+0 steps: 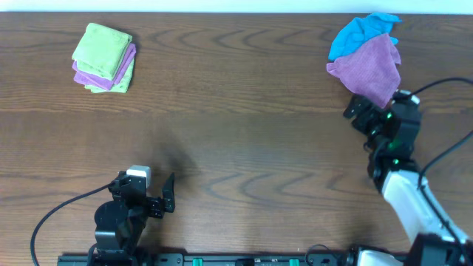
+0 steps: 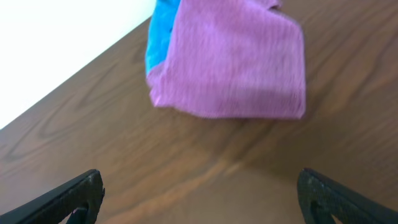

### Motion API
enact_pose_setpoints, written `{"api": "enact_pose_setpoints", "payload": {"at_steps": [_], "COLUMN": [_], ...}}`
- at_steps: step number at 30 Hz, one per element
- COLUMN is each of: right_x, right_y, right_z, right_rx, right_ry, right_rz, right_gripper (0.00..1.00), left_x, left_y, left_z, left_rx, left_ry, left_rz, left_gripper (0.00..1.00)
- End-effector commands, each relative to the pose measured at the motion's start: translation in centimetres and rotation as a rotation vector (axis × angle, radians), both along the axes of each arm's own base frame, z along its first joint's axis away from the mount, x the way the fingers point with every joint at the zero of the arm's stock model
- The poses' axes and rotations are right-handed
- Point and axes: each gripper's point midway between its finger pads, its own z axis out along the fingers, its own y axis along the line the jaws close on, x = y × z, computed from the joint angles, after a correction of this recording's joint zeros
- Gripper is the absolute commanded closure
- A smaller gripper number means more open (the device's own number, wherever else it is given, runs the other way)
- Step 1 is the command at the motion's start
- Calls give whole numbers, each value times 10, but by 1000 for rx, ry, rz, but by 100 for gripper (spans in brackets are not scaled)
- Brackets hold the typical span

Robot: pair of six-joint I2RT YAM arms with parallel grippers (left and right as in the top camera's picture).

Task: Fold the cloth
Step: 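Reach the right gripper to the pink cloth at top right and grasp it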

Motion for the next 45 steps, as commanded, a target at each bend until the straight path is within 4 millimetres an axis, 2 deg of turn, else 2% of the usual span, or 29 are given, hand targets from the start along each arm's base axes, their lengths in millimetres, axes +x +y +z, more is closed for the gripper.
{"api": "enact_pose_setpoints", "payload": {"at_steps": [1, 4, 8, 15, 19, 26, 32, 45], "right_x": [15, 24, 27, 25, 32, 58, 75, 76], "right_y": [-23, -45, -60, -61, -64, -66, -73, -81], "right_z": [11, 13, 11, 9, 4, -30, -42, -73], "right_rx": [-55, -62, -55, -52, -59, -14, -6, -19], "right_ry": [-4, 11, 21, 33, 19, 100, 139, 204], "right_rz": [-17, -55, -84, -87, -87, -59, -58, -63], "right_gripper": [1, 1, 1, 1, 1, 1, 1, 1], "left_x": [0, 0, 0, 0, 0, 0, 0, 0], "left_y": [1, 1, 1, 1, 1, 1, 1, 1], "left_z": [-6, -6, -6, -6, -6, -6, -6, -6], "left_rx": [-1, -1, -1, -1, -1, -1, -1, -1], "left_ry": [9, 9, 9, 9, 9, 9, 9, 9], "left_rz": [8, 8, 8, 8, 8, 8, 8, 8], "left_gripper": [5, 5, 5, 5, 4, 5, 4, 5]}}
